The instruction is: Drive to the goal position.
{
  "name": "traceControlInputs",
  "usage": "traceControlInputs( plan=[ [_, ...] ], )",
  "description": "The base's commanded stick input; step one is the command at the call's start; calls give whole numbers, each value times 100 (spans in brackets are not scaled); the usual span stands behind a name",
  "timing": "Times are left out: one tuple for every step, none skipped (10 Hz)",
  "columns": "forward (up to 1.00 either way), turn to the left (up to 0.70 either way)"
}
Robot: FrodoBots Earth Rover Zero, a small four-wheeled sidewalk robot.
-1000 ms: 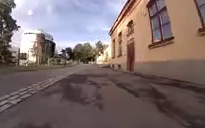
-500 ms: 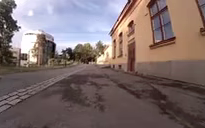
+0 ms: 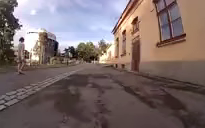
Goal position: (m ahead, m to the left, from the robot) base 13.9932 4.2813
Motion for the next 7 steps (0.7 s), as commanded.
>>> traceControlInputs(
  plan=[
    [45, 0],
    [45, 0],
    [45, 0],
    [45, 0],
    [45, 0],
    [45, 0],
    [45, 0]
  ],
)
